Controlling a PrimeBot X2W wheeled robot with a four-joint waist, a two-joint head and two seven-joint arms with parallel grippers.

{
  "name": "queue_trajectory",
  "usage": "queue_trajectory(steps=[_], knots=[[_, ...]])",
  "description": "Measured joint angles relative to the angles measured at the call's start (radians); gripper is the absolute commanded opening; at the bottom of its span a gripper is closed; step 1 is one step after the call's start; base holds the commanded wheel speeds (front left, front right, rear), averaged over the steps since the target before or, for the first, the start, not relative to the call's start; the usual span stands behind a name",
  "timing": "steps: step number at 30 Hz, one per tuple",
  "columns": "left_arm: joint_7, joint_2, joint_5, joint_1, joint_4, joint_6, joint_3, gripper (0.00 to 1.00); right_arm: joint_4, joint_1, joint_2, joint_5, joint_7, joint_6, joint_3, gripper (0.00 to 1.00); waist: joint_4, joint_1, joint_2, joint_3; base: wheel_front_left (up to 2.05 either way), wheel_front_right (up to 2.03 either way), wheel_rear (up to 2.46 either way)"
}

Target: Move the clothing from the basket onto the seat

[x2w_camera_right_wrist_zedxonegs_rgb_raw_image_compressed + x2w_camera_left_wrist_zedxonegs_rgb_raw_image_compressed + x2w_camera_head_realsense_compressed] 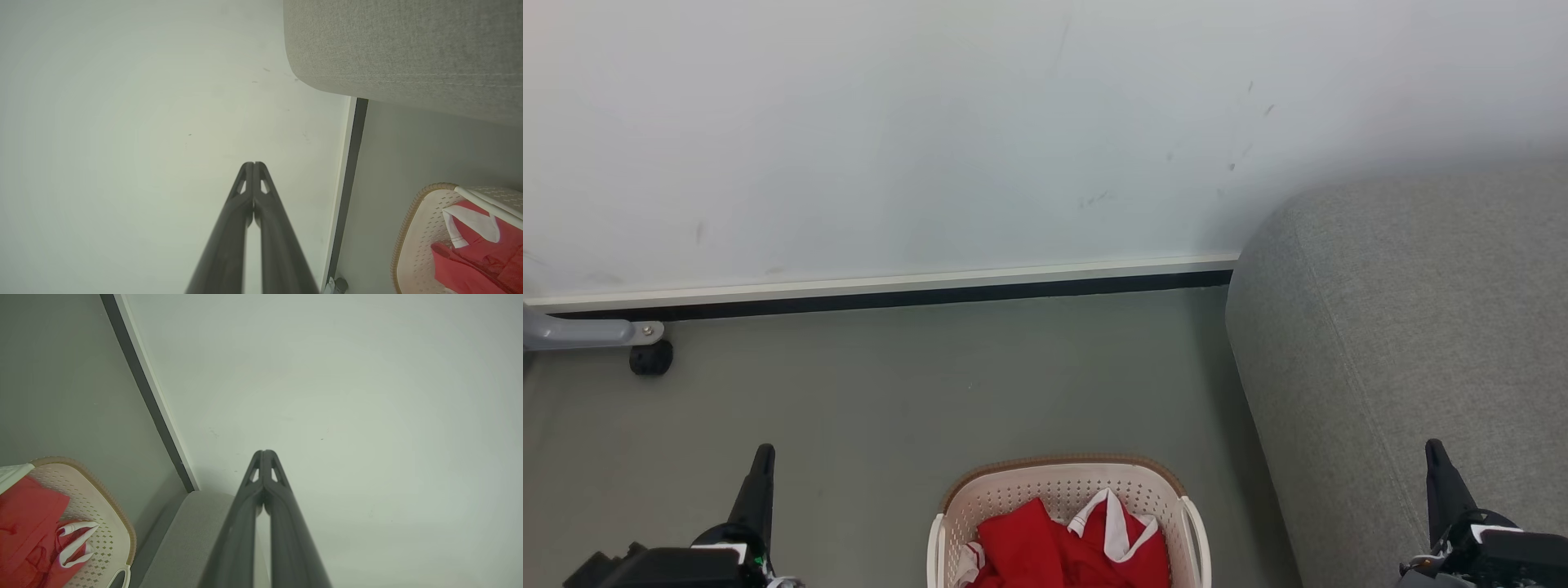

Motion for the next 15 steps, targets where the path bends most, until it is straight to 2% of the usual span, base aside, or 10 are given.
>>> queue_trajectory(steps=[15], knots=[[0.000, 0.000, 0.000, 0.000, 0.000, 0.000, 0.000, 0.00, 0.000, 0.000, 0.000, 0.000, 0.000, 0.000, 0.000, 0.00, 0.000, 0.0000, 0.0000, 0.000, 0.00, 0.00, 0.00]])
